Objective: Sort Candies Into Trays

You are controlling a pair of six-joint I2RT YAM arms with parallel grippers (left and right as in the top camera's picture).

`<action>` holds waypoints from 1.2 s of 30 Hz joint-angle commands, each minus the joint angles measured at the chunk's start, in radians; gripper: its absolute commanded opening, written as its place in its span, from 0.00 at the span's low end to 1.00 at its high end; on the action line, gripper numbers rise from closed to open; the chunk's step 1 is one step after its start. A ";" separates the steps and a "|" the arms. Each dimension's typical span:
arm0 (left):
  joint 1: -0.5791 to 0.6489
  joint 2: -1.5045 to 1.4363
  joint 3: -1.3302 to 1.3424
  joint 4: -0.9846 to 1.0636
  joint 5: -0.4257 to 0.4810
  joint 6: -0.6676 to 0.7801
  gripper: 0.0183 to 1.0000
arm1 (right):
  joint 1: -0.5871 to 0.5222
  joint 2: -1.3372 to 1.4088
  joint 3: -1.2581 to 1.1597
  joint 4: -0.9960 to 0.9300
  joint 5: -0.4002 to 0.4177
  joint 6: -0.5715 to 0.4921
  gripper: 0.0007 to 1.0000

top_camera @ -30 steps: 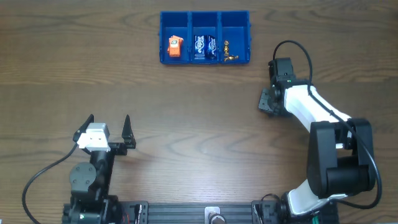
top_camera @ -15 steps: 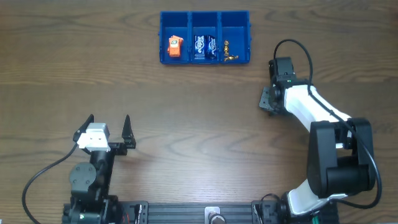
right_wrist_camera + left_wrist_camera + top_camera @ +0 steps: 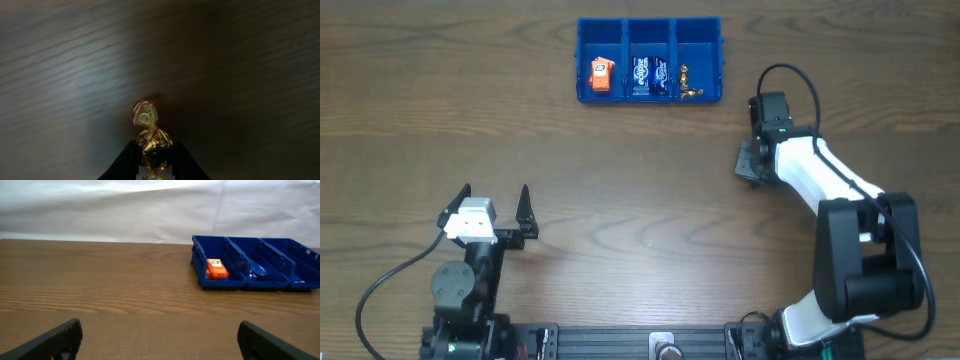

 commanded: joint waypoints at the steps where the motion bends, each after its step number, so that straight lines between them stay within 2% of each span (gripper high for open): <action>1: 0.003 -0.006 -0.019 -0.039 -0.009 0.014 1.00 | 0.074 -0.138 0.175 -0.055 0.018 0.000 0.08; 5: 0.003 -0.006 -0.019 -0.039 -0.010 0.014 1.00 | 0.112 -0.111 0.414 -0.075 0.017 -0.044 0.08; 10: 0.003 -0.006 -0.019 -0.039 -0.009 0.014 1.00 | 0.128 0.094 0.671 0.051 0.030 -0.060 0.09; 15: 0.003 -0.006 -0.019 -0.039 -0.010 0.014 1.00 | 0.148 0.264 0.713 0.176 0.046 -0.061 0.10; 21: 0.003 -0.006 -0.019 -0.039 -0.010 0.014 1.00 | 0.177 0.367 0.713 0.221 0.039 -0.061 0.10; 24: 0.003 -0.006 -0.019 -0.039 -0.010 0.014 1.00 | 0.188 0.379 0.713 0.235 0.039 -0.061 0.18; 30: 0.003 -0.006 -0.019 -0.039 -0.010 0.014 1.00 | 0.194 0.379 0.713 0.251 0.042 -0.061 0.55; 34: 0.003 -0.006 -0.019 -0.039 -0.009 0.014 1.00 | 0.190 0.354 0.713 0.240 0.044 -0.062 0.61; 36: 0.003 -0.006 -0.019 -0.039 -0.009 0.014 1.00 | 0.195 0.282 0.694 0.220 0.093 -0.086 0.61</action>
